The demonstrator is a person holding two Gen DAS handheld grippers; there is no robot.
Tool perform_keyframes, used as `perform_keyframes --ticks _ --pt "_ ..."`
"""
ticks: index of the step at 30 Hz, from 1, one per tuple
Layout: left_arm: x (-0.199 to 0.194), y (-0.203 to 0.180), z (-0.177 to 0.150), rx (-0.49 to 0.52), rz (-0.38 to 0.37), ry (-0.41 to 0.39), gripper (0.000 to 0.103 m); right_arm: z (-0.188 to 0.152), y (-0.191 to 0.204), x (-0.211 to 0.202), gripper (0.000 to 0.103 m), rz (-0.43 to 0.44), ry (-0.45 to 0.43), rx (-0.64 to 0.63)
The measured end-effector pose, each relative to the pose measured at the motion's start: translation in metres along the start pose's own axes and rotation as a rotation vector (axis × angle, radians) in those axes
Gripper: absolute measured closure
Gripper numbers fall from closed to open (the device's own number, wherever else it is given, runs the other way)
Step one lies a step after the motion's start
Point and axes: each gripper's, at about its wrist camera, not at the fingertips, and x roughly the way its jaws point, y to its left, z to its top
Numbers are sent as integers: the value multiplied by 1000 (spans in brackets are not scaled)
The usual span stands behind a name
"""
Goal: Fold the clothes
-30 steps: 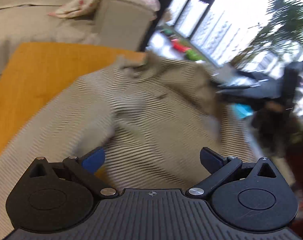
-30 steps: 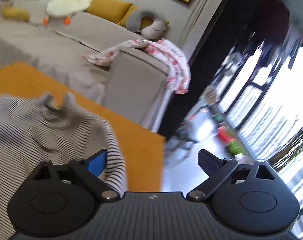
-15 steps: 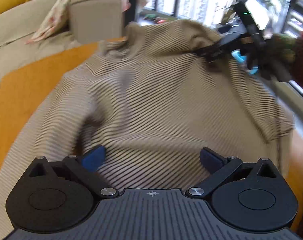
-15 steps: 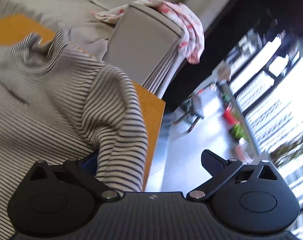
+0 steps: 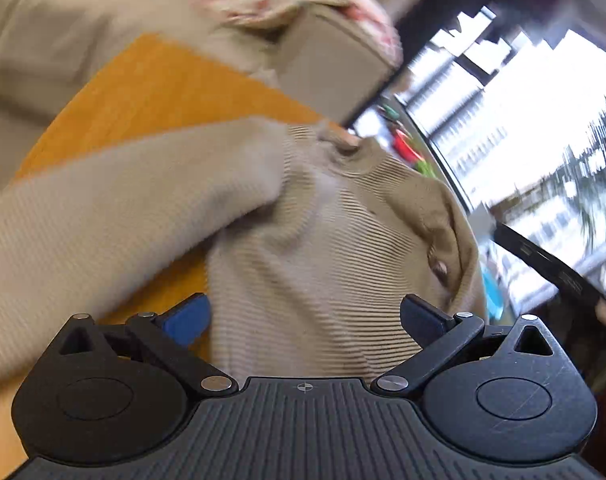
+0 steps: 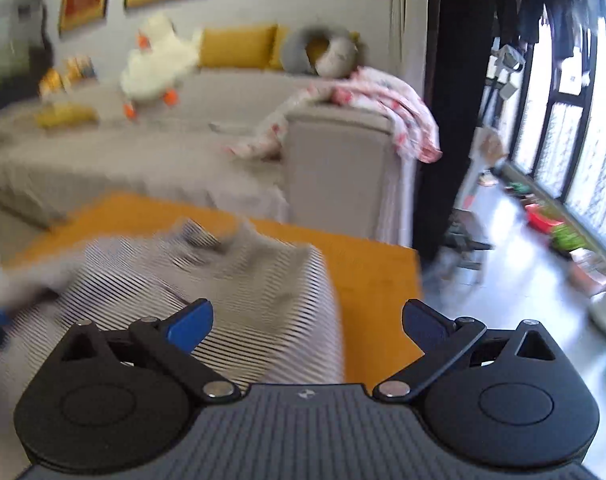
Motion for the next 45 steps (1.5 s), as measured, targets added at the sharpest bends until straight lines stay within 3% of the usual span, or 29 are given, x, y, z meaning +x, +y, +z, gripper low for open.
perform_keyframes --ticks 2,5,6,8,9,11,12,14,18,21,22,24,25,26,29,32,36,38,42,45 --pt "-8 12 -4 -131 4 -27 0 -3 4 -8 8 138 1 119" --pt "-15 26 0 -269 21 -105 4 -15 12 0 13 311 78 252" --pt "-17 33 5 -308 29 -131 6 -22 18 1 13 324 98 252" --pt "-18 47 15 -367 47 -173 21 -39 29 4 13 295 140 196" --pt "-18 52 22 -365 70 -188 26 -48 32 8 13 275 158 175" --pt "-17 59 35 -340 132 -213 49 -63 30 16 13 239 191 179" --pt "-15 61 42 -311 171 -226 52 -68 29 17 13 232 190 185" --pt "-12 59 56 -205 257 -268 72 -78 28 15 13 228 174 197" --pt "-15 44 81 -129 264 -308 89 -81 29 15 12 217 166 178" --pt "-18 32 99 -85 256 -334 89 -82 31 14 12 213 164 170" --pt "-19 33 97 -108 222 -333 84 -82 31 14 12 214 162 171" --pt "-23 42 84 -203 114 -318 66 -84 30 13 12 217 158 178" --pt "-24 46 77 -250 59 -310 48 -84 30 12 12 220 157 182" --pt "-24 52 71 -304 21 -307 39 -84 29 13 11 223 156 185" --pt "-16 69 64 -417 -7 -315 27 -83 31 13 9 226 160 179" --pt "-9 79 65 -490 46 -324 25 -83 32 13 9 224 162 167" --pt "-8 88 51 -657 33 -289 25 -84 33 12 9 223 158 173" --pt "-5 89 46 -677 48 -281 25 -84 33 12 9 223 157 173" --pt "0 95 56 -616 150 -367 34 -83 33 13 7 230 160 173" --pt "6 95 72 -530 237 -400 55 -83 33 13 7 232 158 175"
